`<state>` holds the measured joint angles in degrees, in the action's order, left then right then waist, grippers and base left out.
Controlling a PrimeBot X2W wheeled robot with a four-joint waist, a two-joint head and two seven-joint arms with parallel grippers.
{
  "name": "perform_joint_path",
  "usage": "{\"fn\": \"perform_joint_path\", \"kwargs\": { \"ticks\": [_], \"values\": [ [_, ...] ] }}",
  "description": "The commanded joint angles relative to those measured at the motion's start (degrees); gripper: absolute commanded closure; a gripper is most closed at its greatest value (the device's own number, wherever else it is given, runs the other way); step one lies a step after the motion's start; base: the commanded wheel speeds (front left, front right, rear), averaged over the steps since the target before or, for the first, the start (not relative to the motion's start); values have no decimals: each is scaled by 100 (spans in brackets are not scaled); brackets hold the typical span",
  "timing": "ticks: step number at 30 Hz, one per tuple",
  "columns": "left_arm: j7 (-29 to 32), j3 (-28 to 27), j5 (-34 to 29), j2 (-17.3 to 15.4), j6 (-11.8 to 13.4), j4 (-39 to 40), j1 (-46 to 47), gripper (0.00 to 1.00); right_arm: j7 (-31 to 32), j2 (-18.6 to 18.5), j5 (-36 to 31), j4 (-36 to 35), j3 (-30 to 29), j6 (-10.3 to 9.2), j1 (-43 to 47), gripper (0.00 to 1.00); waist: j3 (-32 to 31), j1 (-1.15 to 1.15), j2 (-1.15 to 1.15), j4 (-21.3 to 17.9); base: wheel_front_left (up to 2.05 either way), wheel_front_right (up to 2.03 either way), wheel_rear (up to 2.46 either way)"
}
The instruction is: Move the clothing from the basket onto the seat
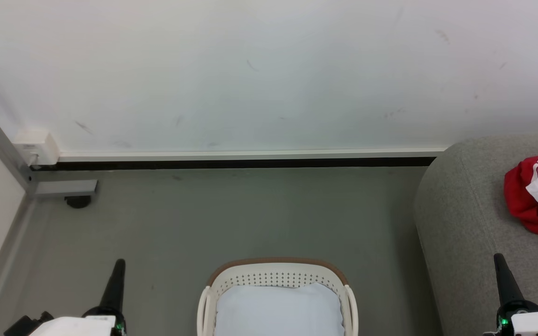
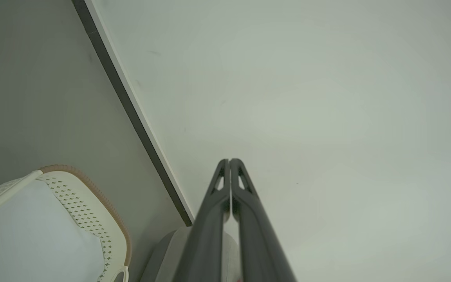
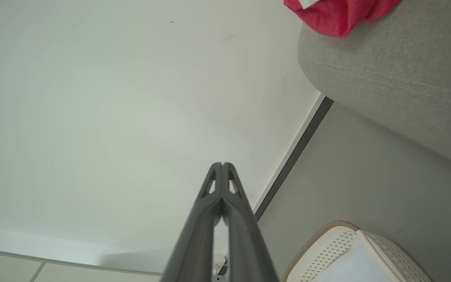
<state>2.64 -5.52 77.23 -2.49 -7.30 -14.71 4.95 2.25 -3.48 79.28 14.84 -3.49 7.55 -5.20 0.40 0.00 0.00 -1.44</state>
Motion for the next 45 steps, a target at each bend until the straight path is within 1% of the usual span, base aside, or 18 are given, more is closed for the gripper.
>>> {"fn": "perform_joint_path", "kwargs": {
  "ticks": [1,35,45],
  "values": [
    [40,-33,146,-52,-24,45,95,100,25,-2,124,-52,-36,-8,-85,100,-1,0,0,4,0,0,0],
    [413,-118,1565,-62,-33,74,155,100,417,27,1374,-100,-280,-12,-127,100,-22,0,0,144,0,0,0],
    [414,-114,1547,-61,-33,73,152,100,416,33,1343,-96,-285,-12,-127,100,-22,0,0,144,0,0,0]
  ]
}}
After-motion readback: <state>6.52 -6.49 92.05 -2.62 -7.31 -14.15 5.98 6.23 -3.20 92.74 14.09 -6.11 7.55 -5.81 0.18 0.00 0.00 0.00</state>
